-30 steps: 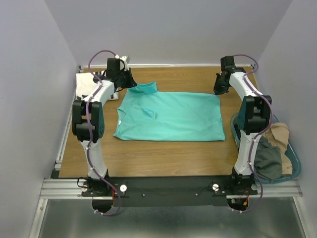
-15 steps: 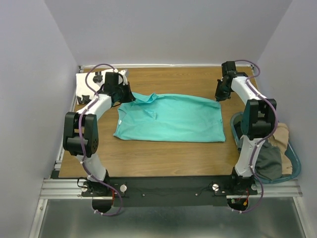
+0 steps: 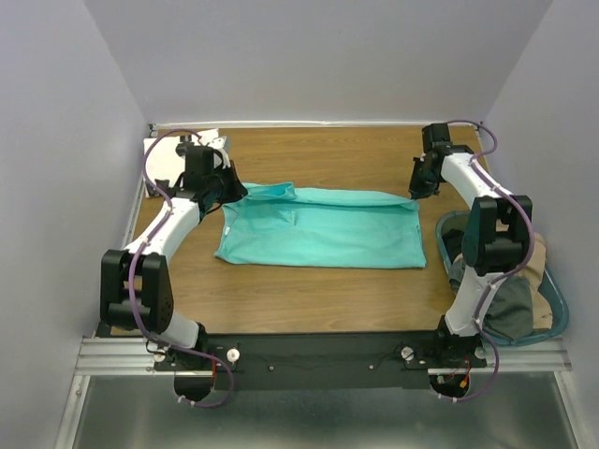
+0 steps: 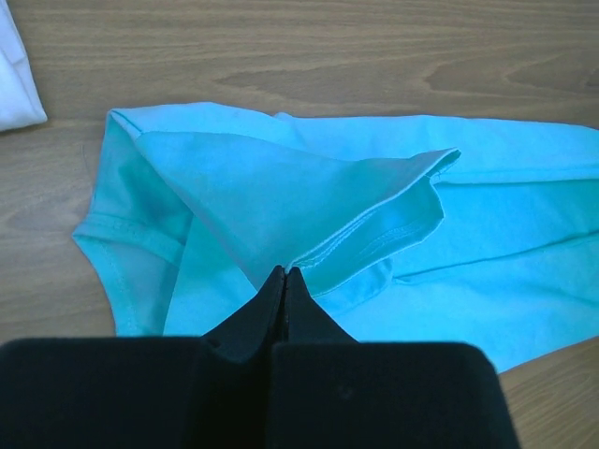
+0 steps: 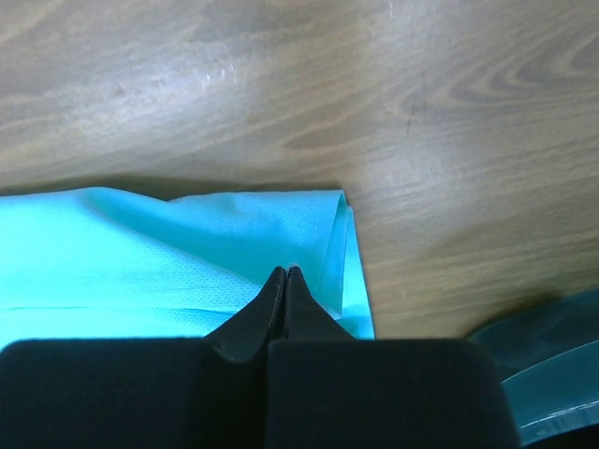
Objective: Fold and stack the t-shirts
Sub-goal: Fold the tshirt
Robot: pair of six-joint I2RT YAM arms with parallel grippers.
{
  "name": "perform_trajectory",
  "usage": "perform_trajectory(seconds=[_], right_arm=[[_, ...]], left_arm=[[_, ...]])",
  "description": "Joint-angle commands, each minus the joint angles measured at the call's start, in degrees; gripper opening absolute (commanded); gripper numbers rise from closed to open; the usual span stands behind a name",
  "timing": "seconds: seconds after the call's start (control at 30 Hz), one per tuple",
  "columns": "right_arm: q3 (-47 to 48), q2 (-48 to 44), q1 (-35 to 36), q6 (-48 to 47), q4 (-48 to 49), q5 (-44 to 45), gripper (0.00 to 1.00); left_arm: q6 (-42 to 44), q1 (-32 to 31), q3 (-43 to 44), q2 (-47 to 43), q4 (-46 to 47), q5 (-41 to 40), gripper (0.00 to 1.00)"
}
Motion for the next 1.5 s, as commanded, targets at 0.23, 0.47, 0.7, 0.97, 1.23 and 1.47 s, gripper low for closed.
perform_trajectory(seconds=[0.23, 0.47, 0.7, 0.97, 1.23, 1.47], right_arm=[[-6.9, -5.64, 0.14, -0.47, 1.83, 0.75, 0.0], [-9.1, -7.31, 0.14, -0.12, 2.0, 1.98, 0.0], [-11.74, -7.58, 0.22, -0.12, 2.53, 2.34, 0.0], [-15.17, -10.56, 0.31, 0.14, 2.71, 1.98, 0.2], [-18.33, -17.07, 0.75, 0.58, 2.71, 1.02, 0.51], [-14.04, -12.6, 0.66, 0.14, 2.88, -1.7, 0.52]], left_arm=[[-3.1, -0.23, -8.47, -10.46, -0.62, -0.84, 0.0], [-3.54, -0.23, -12.52, -14.07, -1.15, -0.58, 0.0], [-3.72, -0.23, -16.56, -16.53, -2.2, -0.49, 0.0], [-4.77, -0.31, -18.94, -20.21, -6.59, -0.58, 0.06], [-8.64, -0.4, -20.43, -29.45, -11.43, 0.3, 0.39], [-8.73, -0.4, -18.68, -22.72, -7.04, 0.74, 0.39]])
